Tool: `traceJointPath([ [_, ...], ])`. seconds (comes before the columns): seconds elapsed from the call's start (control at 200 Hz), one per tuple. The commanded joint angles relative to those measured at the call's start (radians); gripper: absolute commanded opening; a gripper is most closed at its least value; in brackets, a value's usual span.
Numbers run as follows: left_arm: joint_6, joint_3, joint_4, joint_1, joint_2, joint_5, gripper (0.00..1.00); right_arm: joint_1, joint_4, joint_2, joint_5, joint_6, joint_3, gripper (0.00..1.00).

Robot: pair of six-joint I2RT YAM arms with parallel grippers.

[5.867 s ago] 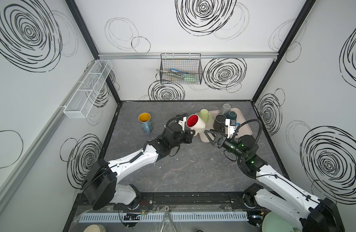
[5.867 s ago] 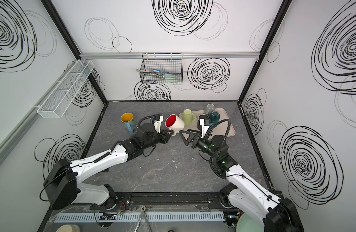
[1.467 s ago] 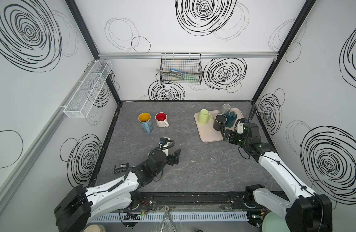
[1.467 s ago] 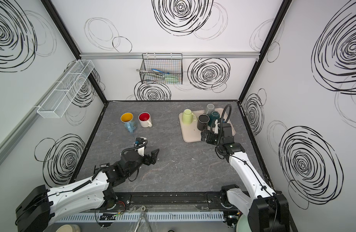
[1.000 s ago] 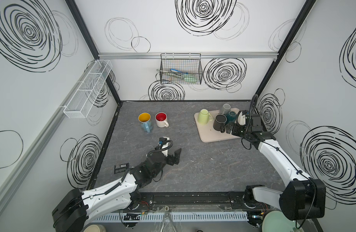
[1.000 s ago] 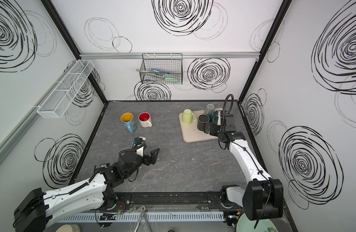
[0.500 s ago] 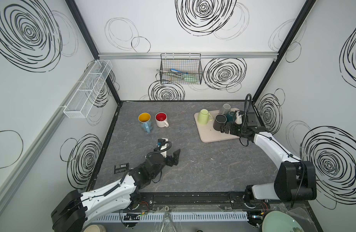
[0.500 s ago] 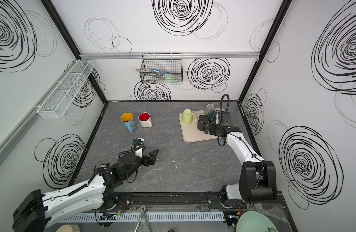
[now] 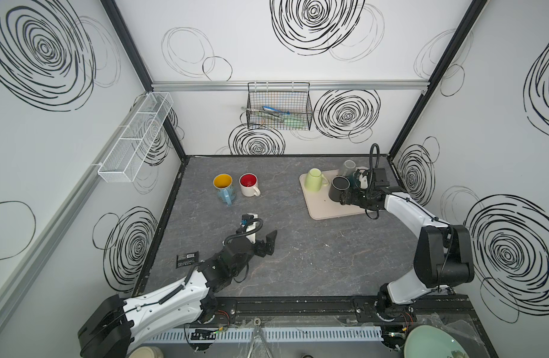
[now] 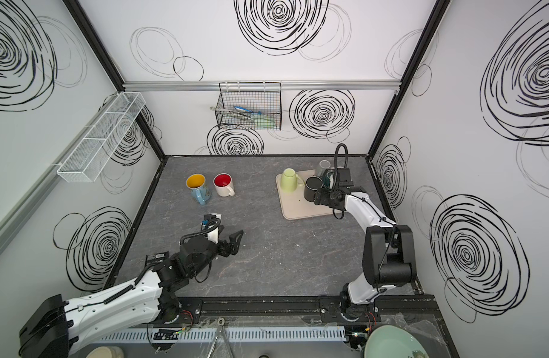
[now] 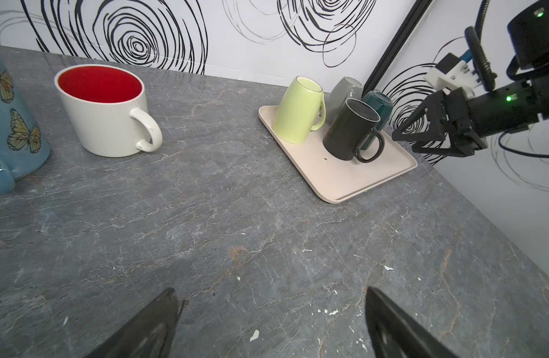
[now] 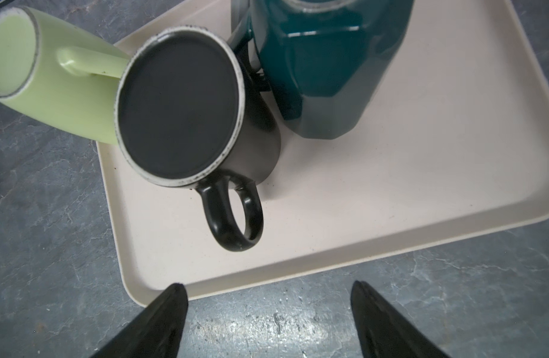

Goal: Turn the mug right side up
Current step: Pick up the mug from the tray.

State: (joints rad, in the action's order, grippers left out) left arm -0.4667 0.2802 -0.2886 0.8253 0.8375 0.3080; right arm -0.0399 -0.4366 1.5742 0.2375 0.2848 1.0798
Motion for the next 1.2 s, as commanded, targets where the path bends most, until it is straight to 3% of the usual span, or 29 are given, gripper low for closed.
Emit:
traceJointPath([
  [0.0,-0.004,-0.011,-0.048,-0.005,-0.008,-0.006,0.96,0.003,-0.009,0.016,0.01,-0.001,0.017,0.8],
  [0.21,-0.01,-0.01,-0.049,-0.005,0.005,-0.004,0.96,0.002,0.016,0.02,0.05,0.01,0.006,0.66],
  [0.515,-0.016,-0.008,-0.049,-0.009,0.024,-0.012,0.96,-0.018,0.023,0.055,0.066,0.008,0.031,0.58],
  [0.745,-0.021,-0.009,-0.052,-0.015,0.032,-0.018,0.96,-0.06,0.004,0.099,0.01,0.004,0.082,0.55],
  [1.011,-0.03,-0.011,-0.055,-0.023,0.034,-0.031,0.96,-0.126,-0.094,0.173,-0.154,-0.023,0.189,0.51],
  [1.196,-0.035,-0.014,-0.056,-0.023,0.034,-0.038,0.96,-0.144,-0.128,0.22,-0.17,-0.036,0.231,0.46],
])
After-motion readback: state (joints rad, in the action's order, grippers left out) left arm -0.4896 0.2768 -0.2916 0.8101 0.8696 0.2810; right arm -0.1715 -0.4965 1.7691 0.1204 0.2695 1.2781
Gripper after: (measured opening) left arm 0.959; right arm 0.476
